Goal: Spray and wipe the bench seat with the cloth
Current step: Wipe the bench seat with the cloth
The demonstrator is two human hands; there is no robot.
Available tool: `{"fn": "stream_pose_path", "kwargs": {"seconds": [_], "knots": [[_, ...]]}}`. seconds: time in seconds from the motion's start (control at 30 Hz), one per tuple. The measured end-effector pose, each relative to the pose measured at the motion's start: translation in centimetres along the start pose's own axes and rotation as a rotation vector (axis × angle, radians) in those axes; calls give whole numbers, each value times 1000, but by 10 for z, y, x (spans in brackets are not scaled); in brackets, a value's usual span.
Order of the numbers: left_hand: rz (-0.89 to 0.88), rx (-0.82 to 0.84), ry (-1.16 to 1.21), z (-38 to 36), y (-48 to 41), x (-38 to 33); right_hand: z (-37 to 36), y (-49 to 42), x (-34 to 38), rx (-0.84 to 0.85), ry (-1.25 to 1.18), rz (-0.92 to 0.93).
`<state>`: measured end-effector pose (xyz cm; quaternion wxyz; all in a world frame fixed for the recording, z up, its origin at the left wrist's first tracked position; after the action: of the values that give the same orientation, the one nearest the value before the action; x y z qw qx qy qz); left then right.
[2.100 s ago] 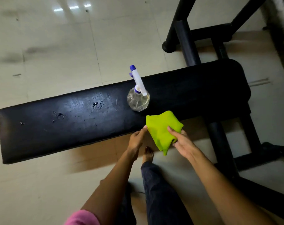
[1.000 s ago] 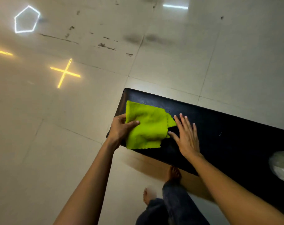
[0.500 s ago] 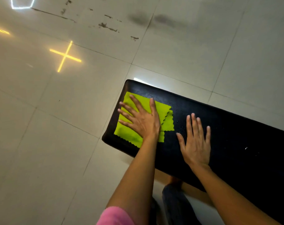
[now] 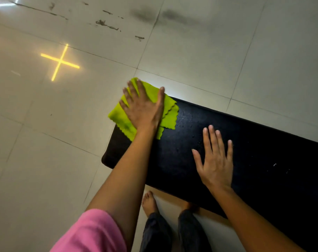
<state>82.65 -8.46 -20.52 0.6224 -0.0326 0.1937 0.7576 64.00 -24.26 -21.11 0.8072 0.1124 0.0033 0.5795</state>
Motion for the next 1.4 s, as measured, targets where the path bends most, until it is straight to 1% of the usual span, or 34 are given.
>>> {"fn": "stream_pose_path", "kwargs": {"seconds": [0.07,0.13,0.17,0.2,0.23,0.3,0.37,0.43,0.47,0.53,0.6,0.67,0.7,0.73,0.8,0.87,0.93,1.0,1.07,1.13,1.2,1.27,1.33,1.4], "knots": [[-188,47,-99,-11,20,-20,-1,0,-1,8,11,-5],[-369,43,-140,-11,48,-15,-1,1,-1,24,7,-11],[-424,23,-158,-8,58,-4,1,1,-1,25,9,-13],[-437,-3,-163,-3,62,10,1,1,0,25,10,-15],[-409,-22,-146,2,59,22,1,0,-1,26,6,-16],[-264,-15,-84,10,41,36,1,-1,0,22,0,-15],[-130,-2,-38,10,22,29,1,-1,0,14,5,-13],[-51,6,-17,5,9,12,-1,-1,0,10,8,-14],[-43,13,-34,1,5,5,-1,-1,0,10,13,-15],[-108,32,-104,-5,10,-7,-2,-1,1,15,23,-18],[-269,46,-144,-8,29,-8,-2,0,0,23,21,-25],[-437,27,-172,-4,52,7,0,0,1,23,21,-26],[-465,9,-180,0,57,20,1,0,1,22,20,-24],[-439,-1,-166,4,56,34,1,0,1,19,18,-23],[-287,11,-92,11,40,51,1,-1,1,6,16,-23],[-161,6,-48,13,24,45,0,-2,1,-6,18,-13],[-127,6,-36,9,16,25,-2,-1,1,-6,21,-11],[-197,37,-76,0,21,4,-2,-1,0,-4,33,-19],[-332,56,-138,-8,41,-6,-3,-1,0,9,40,-25],[-464,72,-174,-10,66,0,-1,-1,-1,17,37,-28],[-523,53,-213,-7,81,24,0,-1,0,11,32,-25],[-475,24,-223,2,77,48,1,-1,0,-3,27,-20],[-323,25,-167,8,58,54,1,-2,1,-23,23,-13],[-156,28,-84,7,39,41,0,-2,3,-37,25,-7]]}}
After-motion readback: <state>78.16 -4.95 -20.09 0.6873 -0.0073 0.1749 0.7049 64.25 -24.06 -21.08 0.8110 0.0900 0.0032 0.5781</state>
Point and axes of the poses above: each hand's wrist, its own y-axis away from the middle knuckle, its own z-axis out of the back of the hand, x = y × z, the point moved 7 cm from there along -y, towards the middle knuckle, and after that the axes turned 3 degrees about y, right-handed, at the moved point
